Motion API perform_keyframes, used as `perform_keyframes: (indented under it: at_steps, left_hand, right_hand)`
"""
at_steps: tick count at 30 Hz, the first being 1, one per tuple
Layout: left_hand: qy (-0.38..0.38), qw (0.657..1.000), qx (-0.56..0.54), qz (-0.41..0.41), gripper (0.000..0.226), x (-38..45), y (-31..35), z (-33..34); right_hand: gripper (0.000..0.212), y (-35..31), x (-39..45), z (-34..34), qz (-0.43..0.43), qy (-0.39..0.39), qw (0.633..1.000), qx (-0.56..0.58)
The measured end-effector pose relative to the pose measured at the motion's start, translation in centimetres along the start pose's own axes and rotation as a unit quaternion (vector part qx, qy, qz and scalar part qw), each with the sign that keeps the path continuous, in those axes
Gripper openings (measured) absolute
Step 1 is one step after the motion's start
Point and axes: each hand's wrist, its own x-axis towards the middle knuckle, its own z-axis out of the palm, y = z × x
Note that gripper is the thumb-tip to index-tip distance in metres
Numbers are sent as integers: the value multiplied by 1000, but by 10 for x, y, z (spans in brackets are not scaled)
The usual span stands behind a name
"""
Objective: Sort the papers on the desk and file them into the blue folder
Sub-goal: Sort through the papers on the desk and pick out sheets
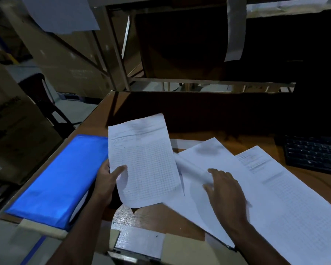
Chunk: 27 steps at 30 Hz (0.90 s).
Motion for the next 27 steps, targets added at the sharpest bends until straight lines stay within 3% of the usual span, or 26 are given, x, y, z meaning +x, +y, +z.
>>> perform_keyframes:
  at_steps: [4, 7, 10, 11, 13, 18, 20, 24, 27]
  left_hand:
    - [-20, 1000, 4, 3, 41, 4, -1, 1]
    - [-23, 998, 53, 20, 68, 6, -1, 1]
    - [-47, 992, 106, 49, 81, 5, 0, 1]
    - [-57, 988, 128, 60, 75, 5, 0, 2]
    - [-76, 982, 160, 67, 56, 2, 0, 4]
    - [-85, 991, 104, 16, 18, -4, 5, 11]
    - [-82, 989, 123, 24, 26, -5, 5, 11]
    - [-80, 992, 100, 12, 37, -5, 4, 13]
    - [-85, 988, 129, 20, 43, -5, 3, 13]
  right_hand:
    - [37, 10, 5, -20, 100, 63, 991, 67]
    - [34, 14, 13, -34, 188, 74, 956, 211]
    - [23, 6, 24, -44, 259, -2, 857, 446]
    - [24, 1, 26, -45, 277, -40, 820, 500]
    - [30, -11, 27, -41, 285, -103, 786, 539]
    - [44, -47, 19, -26, 248, -206, 790, 521]
    - [53, -61, 15, -22, 219, -223, 797, 516]
    - [82, -77, 2, -10, 132, -214, 853, 456]
    - [99, -84, -9, -6, 121, -193, 871, 434]
